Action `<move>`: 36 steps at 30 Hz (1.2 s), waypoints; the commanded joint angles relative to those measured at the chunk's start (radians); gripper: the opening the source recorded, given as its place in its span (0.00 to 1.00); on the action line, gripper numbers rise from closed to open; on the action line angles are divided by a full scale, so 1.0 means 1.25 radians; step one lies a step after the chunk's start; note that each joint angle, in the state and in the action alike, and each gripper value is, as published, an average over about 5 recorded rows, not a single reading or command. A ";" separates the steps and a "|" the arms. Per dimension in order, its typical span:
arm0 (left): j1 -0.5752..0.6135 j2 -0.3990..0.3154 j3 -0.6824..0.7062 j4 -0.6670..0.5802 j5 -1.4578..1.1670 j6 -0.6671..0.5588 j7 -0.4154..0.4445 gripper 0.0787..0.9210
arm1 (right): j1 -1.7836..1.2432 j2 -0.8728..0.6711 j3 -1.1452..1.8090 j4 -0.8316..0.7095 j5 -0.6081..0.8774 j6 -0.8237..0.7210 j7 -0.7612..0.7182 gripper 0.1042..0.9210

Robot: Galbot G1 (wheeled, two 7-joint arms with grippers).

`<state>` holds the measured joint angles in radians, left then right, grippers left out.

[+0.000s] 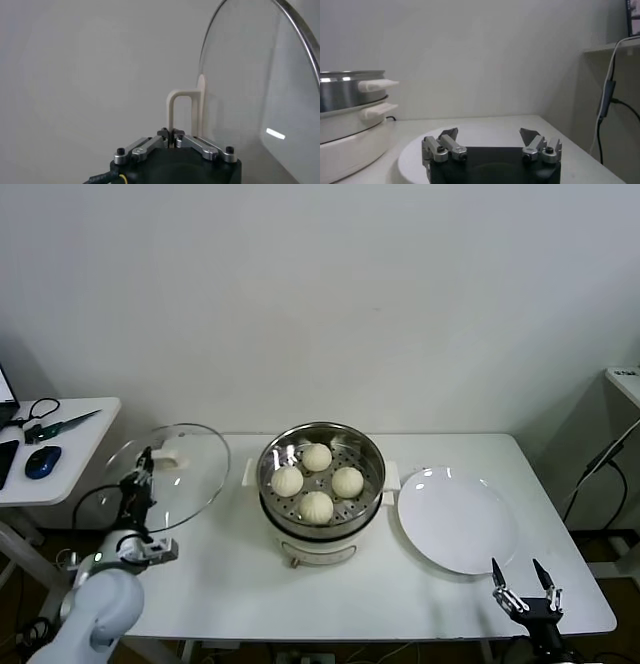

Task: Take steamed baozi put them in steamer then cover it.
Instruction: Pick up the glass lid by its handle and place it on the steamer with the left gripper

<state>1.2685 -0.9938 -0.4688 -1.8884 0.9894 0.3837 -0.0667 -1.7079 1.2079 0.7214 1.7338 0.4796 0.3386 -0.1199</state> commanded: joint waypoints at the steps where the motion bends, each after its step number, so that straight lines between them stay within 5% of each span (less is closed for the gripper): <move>1: 0.001 0.048 -0.004 -0.098 -0.045 0.081 0.068 0.07 | 0.004 0.000 -0.002 0.002 -0.003 0.004 0.001 0.88; 8: -0.115 0.020 0.188 -0.165 0.028 0.206 0.154 0.07 | 0.003 -0.001 -0.009 0.010 -0.005 0.003 0.002 0.88; 18: -0.273 -0.167 0.431 -0.134 0.255 0.292 0.273 0.07 | 0.012 -0.012 -0.016 0.004 0.005 0.009 0.002 0.88; 36: -0.308 -0.394 0.555 0.053 0.349 0.314 0.247 0.07 | 0.010 -0.017 -0.011 0.001 0.028 0.028 0.004 0.88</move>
<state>0.9043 -1.4275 0.1770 -1.8362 1.4098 0.7367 0.2181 -1.6966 1.1862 0.7022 1.7327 0.5072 0.3701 -0.1162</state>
